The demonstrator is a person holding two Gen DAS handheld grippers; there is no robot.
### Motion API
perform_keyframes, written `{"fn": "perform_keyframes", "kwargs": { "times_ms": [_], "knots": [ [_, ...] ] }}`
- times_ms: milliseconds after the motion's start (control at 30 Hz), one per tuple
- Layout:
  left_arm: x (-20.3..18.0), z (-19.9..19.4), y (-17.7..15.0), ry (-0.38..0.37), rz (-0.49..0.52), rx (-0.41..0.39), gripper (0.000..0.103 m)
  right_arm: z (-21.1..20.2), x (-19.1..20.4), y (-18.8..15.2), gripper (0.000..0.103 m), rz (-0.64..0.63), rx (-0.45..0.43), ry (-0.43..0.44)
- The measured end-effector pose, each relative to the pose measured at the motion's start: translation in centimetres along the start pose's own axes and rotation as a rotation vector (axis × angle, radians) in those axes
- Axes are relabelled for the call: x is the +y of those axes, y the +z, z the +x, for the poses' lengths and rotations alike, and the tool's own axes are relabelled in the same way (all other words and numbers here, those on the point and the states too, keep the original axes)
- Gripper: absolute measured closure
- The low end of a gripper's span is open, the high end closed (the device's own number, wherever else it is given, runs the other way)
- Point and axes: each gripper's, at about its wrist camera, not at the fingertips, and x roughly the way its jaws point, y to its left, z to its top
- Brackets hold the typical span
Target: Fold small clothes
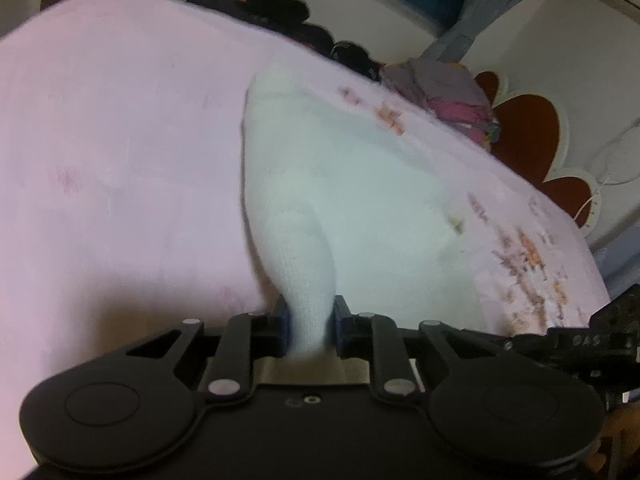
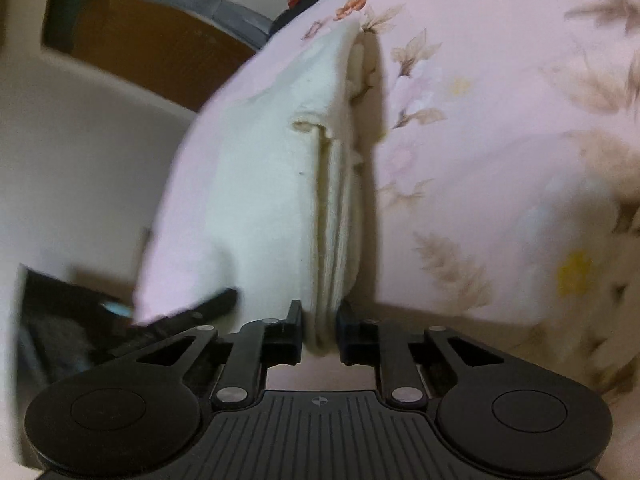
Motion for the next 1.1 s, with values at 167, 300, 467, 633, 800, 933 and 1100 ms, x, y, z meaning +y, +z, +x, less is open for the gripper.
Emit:
{"fn": "perform_keyframes", "kwargs": {
  "times_ms": [167,300,467,633,800,933,1100],
  "knots": [
    [-0.4,-1.1,-0.1,0.004,0.041,0.003,0.083,-0.8,0.0,0.1,0.088,-0.029,0.002,-0.047],
    [-0.7,0.8,-1.8,0.078,0.1,0.02,0.075,0.2,-0.3,-0.5,0.09,-0.093,0.006,-0.193],
    [-0.8,-1.4,-0.9,0.124,0.097,-0.065,0.057,-0.7,4.0,-0.6,0.09,-0.305,-0.088,-0.306],
    [-1.6,-1.4,1.1,0.114,0.116,-0.15,0.056,0.0,8.5,0.4,0.09,-0.471,-0.223,-0.354],
    [-4.0,1.8,2.7,0.093,0.184,-0.175,0.065,4.2,10.5,2.1,0.09,-0.587,-0.289,-0.452],
    [-3.8,4.2,2.4,0.118,0.221,-0.138,0.065,7.3,9.8,2.9,0.09,-0.604,-0.28,-0.5],
    [-4.1,4.4,2.3,0.117,0.24,-0.124,0.065,8.8,7.4,3.4,0.09,-0.596,-0.257,-0.557]
  ]
}}
